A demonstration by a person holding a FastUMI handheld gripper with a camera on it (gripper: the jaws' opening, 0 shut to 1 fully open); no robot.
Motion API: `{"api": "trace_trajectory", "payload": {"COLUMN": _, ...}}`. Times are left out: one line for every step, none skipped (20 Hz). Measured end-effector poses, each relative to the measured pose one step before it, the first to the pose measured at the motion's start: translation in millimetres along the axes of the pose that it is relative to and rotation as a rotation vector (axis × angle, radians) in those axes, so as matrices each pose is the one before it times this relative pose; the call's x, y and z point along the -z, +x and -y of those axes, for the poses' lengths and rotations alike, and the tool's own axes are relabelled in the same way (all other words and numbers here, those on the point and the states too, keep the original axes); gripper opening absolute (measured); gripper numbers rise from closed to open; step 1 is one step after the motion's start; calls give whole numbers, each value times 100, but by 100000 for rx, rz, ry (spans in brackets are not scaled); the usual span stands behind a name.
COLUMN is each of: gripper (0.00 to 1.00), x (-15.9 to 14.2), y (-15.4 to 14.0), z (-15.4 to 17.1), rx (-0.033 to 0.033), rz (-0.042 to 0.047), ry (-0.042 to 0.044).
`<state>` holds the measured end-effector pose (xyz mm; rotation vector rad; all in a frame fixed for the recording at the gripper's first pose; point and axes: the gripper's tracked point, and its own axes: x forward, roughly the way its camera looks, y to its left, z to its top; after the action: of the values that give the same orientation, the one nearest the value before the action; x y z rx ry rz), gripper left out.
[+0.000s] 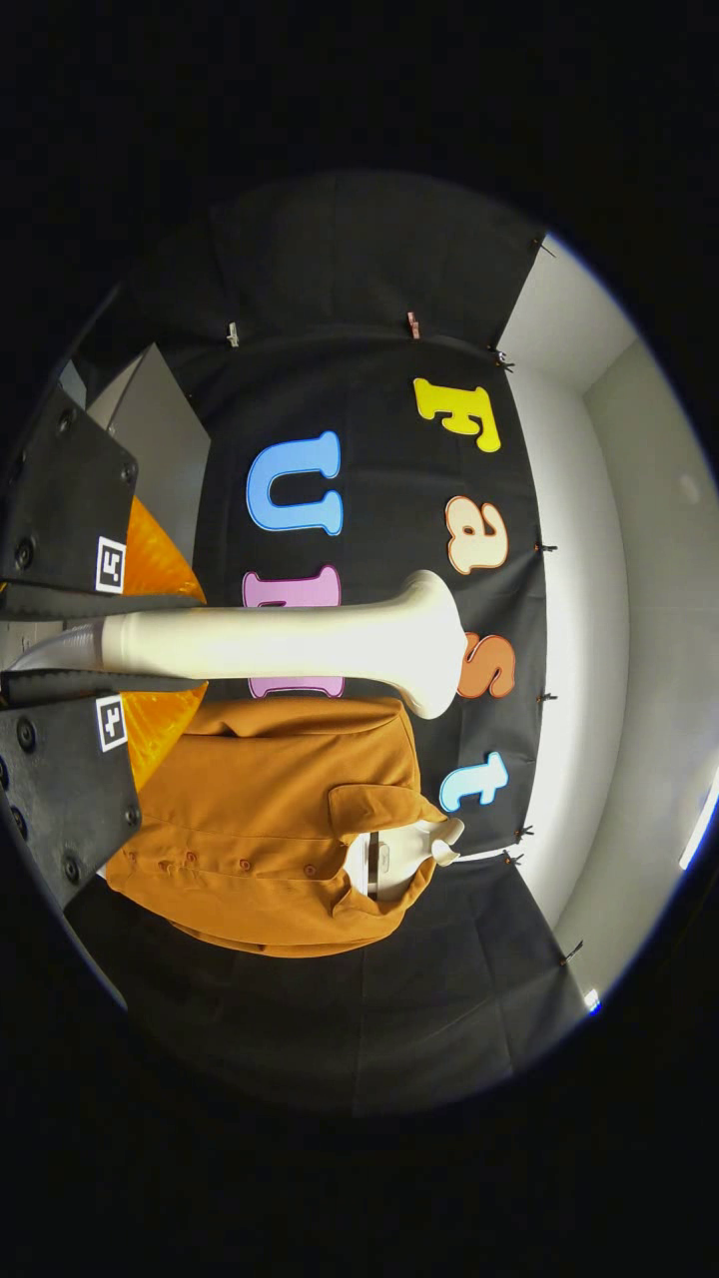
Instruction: Iron the clothes twice with a garment steamer, once on the left side and once on the right side.
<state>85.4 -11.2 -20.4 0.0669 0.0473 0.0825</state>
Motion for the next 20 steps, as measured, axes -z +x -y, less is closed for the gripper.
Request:
{"api": "trace_trajectory", "payload": {"gripper": 22, "x": 4, "y": -25, "z": -40, "rx": -24, "rz": -63, "ry": 65}}
{"api": "trace_trajectory", "payload": {"gripper": 22, "x": 15, "y": -63, "z": -125, "rx": 43, "rz": -17, "ry": 76}}
{"api": "trace_trajectory", "payload": {"gripper": 22, "x": 11, "y": 2, "z": -15, "rx": 29, "rz": -82, "ry": 13}}
{"api": "trace_trajectory", "payload": {"gripper": 22, "x": -10, "y": 50, "z": 68, "rx": 104, "rz": 46, "ry": 54}}
{"api": "trace_trajectory", "payload": {"gripper": 22, "x": 20, "y": -12, "z": 7, "rx": 34, "rz": -73, "ry": 66}}
{"api": "trace_trajectory", "payload": {"gripper": 22, "x": -37, "y": 45, "z": -60, "rx": 91, "rz": 8, "ry": 76}}
{"api": "trace_trajectory", "payload": {"gripper": 22, "x": -12, "y": -4, "z": -14, "rx": 77, "rz": 17, "ry": 4}}
{"api": "trace_trajectory", "payload": {"gripper": 22, "x": -118, "y": -42, "z": -15, "rx": 94, "rz": 12, "ry": 84}}
{"api": "trace_trajectory", "payload": {"gripper": 22, "x": -28, "y": -17, "z": -30, "rx": 9, "rz": 72, "ry": 14}}
{"api": "trace_trajectory", "payload": {"gripper": 22, "x": -20, "y": 88, "z": -42, "rx": -59, "rz": 69, "ry": 111}}
{"api": "trace_trajectory", "payload": {"gripper": 22, "x": 33, "y": -3, "z": -90, "rx": 8, "rz": -59, "ry": 57}}
{"api": "trace_trajectory", "payload": {"gripper": 22, "x": 3, "y": 16, "z": -48, "rx": -5, "rz": -130, "ry": -22}}
{"api": "trace_trajectory", "payload": {"gripper": 22, "x": 15, "y": -16, "z": -103, "rx": -2, "rz": 2, "ry": 12}}
{"api": "trace_trajectory", "payload": {"gripper": 22, "x": 57, "y": 32, "z": -21, "rx": -20, "rz": -69, "ry": 26}}
{"api": "trace_trajectory", "payload": {"gripper": 22, "x": 18, "y": 11, "z": -74, "rx": 25, "rz": -88, "ry": 20}}
{"api": "trace_trajectory", "payload": {"gripper": 22, "x": -37, "y": -22, "z": -105, "rx": 34, "rz": 52, "ry": -36}}
{"api": "trace_trajectory", "payload": {"gripper": 22, "x": -2, "y": -4, "z": -62, "rx": -29, "rz": -73, "ry": -81}}
{"api": "trace_trajectory", "payload": {"gripper": 22, "x": 1, "y": 21, "z": 47, "rx": -22, "rz": 162, "ry": -7}}
{"api": "trace_trajectory", "payload": {"gripper": 22, "x": 18, "y": 19, "z": -4, "rx": 8, "rz": -42, "ry": -81}}
{"api": "trace_trajectory", "payload": {"gripper": 22, "x": 20, "y": 116, "z": 93, "rx": 124, "rz": 26, "ry": -46}}
